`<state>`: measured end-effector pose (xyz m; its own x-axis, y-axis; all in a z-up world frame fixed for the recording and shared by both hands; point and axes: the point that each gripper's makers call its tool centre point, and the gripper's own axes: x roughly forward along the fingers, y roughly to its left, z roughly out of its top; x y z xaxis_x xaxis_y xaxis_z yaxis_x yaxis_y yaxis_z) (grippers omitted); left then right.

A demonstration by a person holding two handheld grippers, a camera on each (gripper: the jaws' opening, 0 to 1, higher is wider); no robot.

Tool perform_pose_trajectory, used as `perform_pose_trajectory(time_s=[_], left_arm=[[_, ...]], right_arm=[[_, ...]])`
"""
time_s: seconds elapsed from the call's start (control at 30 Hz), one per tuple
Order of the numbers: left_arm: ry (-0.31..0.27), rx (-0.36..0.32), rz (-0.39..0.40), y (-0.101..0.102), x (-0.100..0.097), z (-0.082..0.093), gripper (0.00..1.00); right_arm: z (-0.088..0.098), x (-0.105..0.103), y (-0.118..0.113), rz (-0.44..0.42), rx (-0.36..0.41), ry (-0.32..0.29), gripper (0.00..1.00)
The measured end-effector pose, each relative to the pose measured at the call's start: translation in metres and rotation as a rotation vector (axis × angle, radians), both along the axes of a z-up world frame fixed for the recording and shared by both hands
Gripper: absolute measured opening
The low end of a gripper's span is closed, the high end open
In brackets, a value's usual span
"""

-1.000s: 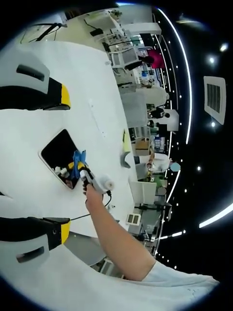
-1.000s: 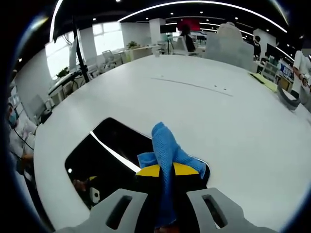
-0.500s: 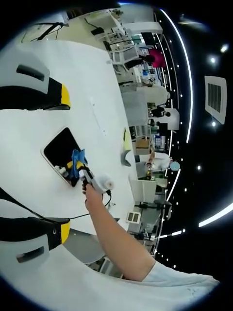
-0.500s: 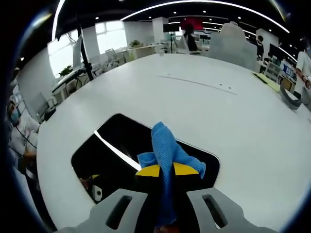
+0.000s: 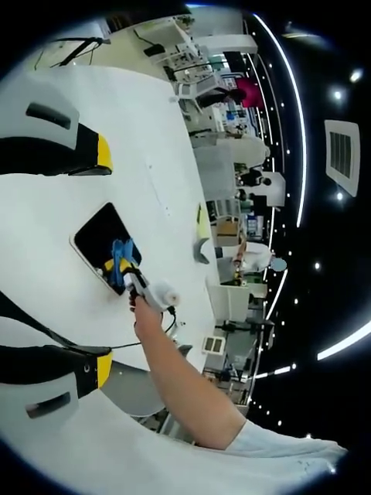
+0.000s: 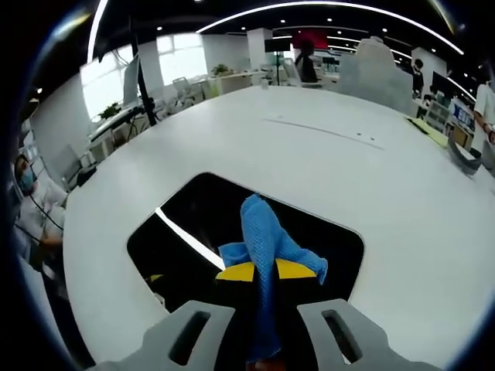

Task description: Wipe the mirror surface with the cleaning cloth until all visible marks leave the cleaned area.

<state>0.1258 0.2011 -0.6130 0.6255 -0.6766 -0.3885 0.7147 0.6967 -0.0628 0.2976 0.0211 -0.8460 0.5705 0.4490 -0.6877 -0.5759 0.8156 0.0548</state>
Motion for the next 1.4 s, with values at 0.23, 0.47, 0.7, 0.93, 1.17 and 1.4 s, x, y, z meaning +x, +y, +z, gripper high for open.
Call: perform_pose_trajectory(time_s=[0.23, 0.47, 0.7, 0.93, 1.17, 1.4], left_arm=[[-0.002, -0.007, -0.008, -0.004, -0.003, 0.0, 0.92], [-0.002, -0.01, -0.014, -0.006, -0.007, 0.0, 0.92], [-0.005, -0.009, -0.021, -0.008, -0.008, -0.001, 0.92], [-0.008, -0.012, -0.031, -0.01, -0.011, 0.0, 0.92], [-0.011, -0.02, -0.041, -0.012, -0.014, 0.0, 0.92], [-0.015, -0.021, -0.055, -0.016, -0.018, -0.001, 0.92]], right_arm=[[0.0, -0.009, 0.002, 0.012, 0.001, 0.001, 0.03], [0.0, -0.017, 0.004, 0.021, 0.002, 0.002, 0.03], [0.001, -0.023, 0.006, 0.025, 0.004, 0.001, 0.03], [0.0, -0.03, 0.008, 0.026, 0.009, 0.001, 0.03], [0.0, -0.039, 0.01, 0.024, 0.013, 0.004, 0.03], [-0.001, -0.049, 0.011, 0.027, 0.017, 0.007, 0.03]])
